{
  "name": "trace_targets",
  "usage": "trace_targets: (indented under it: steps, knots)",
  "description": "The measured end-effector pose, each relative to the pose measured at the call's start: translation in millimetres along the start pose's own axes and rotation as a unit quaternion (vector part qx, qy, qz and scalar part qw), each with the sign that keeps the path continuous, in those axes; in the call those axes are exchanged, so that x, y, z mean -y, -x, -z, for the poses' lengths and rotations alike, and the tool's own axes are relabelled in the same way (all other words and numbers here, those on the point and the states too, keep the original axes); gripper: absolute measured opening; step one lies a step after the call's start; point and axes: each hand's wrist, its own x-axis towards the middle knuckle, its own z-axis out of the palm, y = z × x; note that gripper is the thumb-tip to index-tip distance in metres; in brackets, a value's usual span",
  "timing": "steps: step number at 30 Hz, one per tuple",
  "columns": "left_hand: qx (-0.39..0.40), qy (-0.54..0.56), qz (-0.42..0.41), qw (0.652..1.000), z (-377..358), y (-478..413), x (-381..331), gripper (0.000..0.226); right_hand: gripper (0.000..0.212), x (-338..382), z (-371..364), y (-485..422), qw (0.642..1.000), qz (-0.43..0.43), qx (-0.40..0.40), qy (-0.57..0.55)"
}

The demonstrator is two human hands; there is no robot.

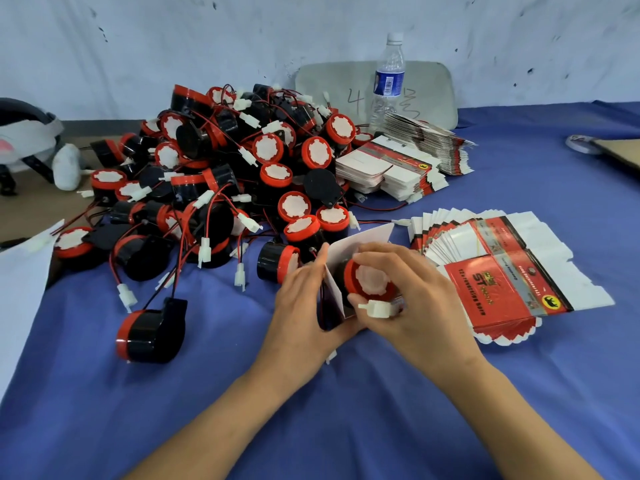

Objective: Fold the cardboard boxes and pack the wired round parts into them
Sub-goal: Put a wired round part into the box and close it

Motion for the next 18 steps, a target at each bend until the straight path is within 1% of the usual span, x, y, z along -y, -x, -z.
trace_targets:
  steps: [3, 5, 6, 8, 10, 13, 15, 17, 18]
  knots:
    - [-0.003, -0.017, -0.028, 0.999, -1.2, -0.4, 0.8, 0.091, 0.032, -2.8, -1.4, 0.6, 0.997, 0.019, 0.066, 0.035]
    - [-0.006, -0.018, -0.038, 0.999, -1.6, -1.1, 1.8, 0.09, 0.026, -3.9, -1.5, 0.1, 0.991, 0.01, 0.127, 0.044]
    - [-0.009, -0.015, -0.041, 0.999, -1.8, -1.1, 2.3, 0.09, 0.023, -4.9, -1.2, -0.3, 0.989, 0.001, 0.145, 0.041]
    - [-0.013, -0.013, -0.044, 0.999, -2.3, -1.3, 4.0, 0.09, 0.019, -7.2, 0.6, -1.5, 0.987, -0.02, 0.159, 0.029]
    - [-0.017, -0.004, -0.039, 0.999, -3.5, 0.1, 5.4, 0.094, 0.02, -8.5, 3.0, -2.8, 0.984, -0.037, 0.171, 0.023]
    - [-0.025, 0.045, -0.03, 0.998, -3.3, 2.3, 2.5, 0.1, 0.022, -7.4, 5.4, -3.8, 0.984, -0.038, 0.172, 0.011]
    - [-0.046, 0.035, -0.075, 0.996, -3.5, 4.3, -1.4, 0.092, 0.026, -6.4, 6.5, -3.5, 0.985, -0.04, 0.166, -0.006]
    - [-0.059, -0.001, -0.117, 0.991, -4.5, 4.6, -2.9, 0.075, 0.034, -7.1, 7.9, -2.9, 0.986, -0.036, 0.162, -0.021]
    - [-0.055, -0.016, -0.123, 0.991, -4.7, 4.1, -2.2, 0.065, 0.035, -7.7, 8.6, -3.1, 0.987, -0.029, 0.157, -0.024]
